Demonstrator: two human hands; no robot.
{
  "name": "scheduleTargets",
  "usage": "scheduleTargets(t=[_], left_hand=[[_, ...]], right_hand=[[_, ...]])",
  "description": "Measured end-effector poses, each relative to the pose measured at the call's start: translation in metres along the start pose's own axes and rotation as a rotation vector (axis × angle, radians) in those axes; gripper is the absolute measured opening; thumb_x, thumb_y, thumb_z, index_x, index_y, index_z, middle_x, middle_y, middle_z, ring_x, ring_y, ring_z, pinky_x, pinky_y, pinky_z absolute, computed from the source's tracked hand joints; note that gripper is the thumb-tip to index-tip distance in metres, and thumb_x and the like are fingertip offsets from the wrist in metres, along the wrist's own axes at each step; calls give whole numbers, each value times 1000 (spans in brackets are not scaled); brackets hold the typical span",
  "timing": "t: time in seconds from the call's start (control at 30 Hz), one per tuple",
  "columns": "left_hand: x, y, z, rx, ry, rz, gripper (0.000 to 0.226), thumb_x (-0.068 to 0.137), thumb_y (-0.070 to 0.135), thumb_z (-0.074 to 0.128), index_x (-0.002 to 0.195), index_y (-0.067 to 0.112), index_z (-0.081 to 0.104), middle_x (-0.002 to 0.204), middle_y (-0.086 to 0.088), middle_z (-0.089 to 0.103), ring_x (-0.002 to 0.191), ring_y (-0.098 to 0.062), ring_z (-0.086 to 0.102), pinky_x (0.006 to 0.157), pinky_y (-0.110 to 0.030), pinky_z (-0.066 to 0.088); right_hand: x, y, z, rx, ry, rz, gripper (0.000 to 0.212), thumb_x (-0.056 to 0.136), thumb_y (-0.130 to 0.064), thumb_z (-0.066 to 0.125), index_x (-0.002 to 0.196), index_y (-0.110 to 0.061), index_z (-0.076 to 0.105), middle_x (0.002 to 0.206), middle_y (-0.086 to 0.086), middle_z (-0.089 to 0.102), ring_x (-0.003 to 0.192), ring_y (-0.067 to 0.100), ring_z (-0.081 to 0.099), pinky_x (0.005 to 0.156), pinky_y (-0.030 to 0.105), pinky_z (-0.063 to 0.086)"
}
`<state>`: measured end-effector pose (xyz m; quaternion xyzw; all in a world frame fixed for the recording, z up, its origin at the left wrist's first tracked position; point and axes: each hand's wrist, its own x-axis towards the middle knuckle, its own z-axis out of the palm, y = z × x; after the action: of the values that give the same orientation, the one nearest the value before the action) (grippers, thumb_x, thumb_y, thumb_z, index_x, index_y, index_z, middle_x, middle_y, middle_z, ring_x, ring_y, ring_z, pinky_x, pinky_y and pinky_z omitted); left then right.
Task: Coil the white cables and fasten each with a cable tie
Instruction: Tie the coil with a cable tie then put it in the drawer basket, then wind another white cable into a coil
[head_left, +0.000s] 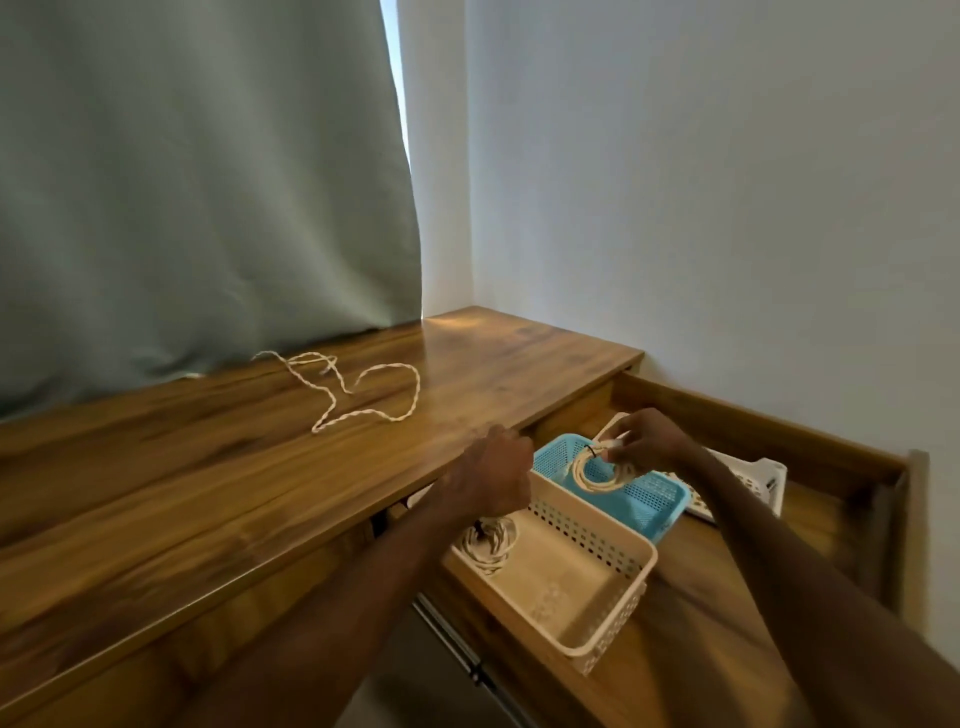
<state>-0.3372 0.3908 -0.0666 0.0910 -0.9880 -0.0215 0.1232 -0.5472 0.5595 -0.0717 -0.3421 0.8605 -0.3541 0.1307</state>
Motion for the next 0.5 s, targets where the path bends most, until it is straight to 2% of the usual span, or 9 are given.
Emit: scheduleTargets(t=[0.07, 0.13, 0.33, 0.5], left_hand=[[5, 0, 9, 21, -14, 1, 28, 90, 17, 58, 118, 11, 59, 119, -9, 61, 114, -24, 51, 89, -37, 52], [8, -4, 15, 38, -22, 9, 32, 92, 18, 59, 122, 10, 55, 123, -10, 59, 116, -25, 50, 94, -37, 51], [12, -13, 26, 52, -36, -22, 37, 93, 19, 62, 128, 12, 51, 129, -8, 57, 120, -24, 50, 97, -35, 49], [12, -20, 33, 84, -12, 13, 40, 93, 19, 61, 130, 11, 51, 132, -8, 57, 123, -23, 50, 99, -34, 49]], right_hand=[[11, 7, 10, -57, -38, -8, 19, 84, -9, 81, 102, -8, 77, 92, 11, 78, 79, 21, 77, 70, 37, 65], [20, 8, 21, -118, -62, -20, 20, 86, -13, 80, 106, -13, 77, 97, 8, 78, 83, 19, 77, 74, 37, 65], [40, 19, 47, -206, -81, -6, 27, 90, -14, 76, 116, -17, 75, 112, 7, 73, 85, 12, 71, 56, 17, 53], [43, 33, 66, -215, -26, 17, 31, 93, -11, 71, 122, -20, 73, 127, 6, 69, 103, 16, 67, 71, 21, 55]])
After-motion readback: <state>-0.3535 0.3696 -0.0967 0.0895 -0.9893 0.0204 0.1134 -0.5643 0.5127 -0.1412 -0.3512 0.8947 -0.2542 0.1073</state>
